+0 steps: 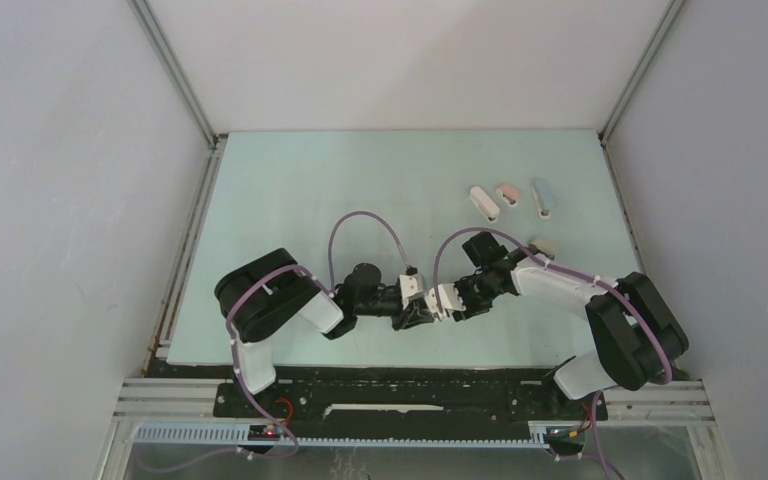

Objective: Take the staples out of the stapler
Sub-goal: Close the staple box at the center of the board.

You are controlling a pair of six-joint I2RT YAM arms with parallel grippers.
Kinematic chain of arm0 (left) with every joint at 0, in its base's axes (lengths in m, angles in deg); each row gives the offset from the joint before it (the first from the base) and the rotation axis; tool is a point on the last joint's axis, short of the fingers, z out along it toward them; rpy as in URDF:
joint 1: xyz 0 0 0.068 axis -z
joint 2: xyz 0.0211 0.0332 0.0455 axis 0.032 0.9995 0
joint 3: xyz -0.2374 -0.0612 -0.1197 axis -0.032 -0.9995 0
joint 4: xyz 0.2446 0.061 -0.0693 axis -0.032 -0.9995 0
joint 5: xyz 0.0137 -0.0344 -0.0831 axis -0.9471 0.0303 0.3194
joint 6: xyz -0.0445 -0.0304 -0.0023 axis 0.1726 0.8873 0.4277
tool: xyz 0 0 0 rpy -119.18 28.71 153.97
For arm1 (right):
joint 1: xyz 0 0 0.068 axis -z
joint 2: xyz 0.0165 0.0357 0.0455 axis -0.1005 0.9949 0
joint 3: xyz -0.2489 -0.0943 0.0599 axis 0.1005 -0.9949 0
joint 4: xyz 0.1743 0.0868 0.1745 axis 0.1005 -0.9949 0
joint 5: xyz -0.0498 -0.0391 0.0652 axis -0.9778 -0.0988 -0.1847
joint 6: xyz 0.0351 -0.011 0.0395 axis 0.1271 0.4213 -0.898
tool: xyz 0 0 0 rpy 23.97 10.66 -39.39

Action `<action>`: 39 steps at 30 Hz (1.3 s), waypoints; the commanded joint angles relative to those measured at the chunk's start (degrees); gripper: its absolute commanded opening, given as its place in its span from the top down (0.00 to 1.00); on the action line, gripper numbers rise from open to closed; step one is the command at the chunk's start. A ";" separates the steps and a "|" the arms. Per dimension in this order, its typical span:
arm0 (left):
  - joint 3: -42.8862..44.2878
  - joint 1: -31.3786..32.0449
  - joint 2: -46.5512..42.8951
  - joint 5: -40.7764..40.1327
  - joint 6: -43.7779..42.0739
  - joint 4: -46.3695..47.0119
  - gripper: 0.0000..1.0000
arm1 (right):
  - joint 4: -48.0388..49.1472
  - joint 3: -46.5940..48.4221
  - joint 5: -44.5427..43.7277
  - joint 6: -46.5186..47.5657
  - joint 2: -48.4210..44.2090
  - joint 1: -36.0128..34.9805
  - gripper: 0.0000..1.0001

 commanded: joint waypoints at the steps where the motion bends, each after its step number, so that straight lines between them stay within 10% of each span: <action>1: -0.54 -0.41 -0.27 0.98 1.97 6.44 0.67 | 0.46 -0.43 1.57 -0.96 -1.13 -1.04 0.58; 39: -4.15 1.64 5.17 -14.24 11.73 21.51 0.70 | 0.45 1.16 0.03 -4.71 1.88 -3.30 0.60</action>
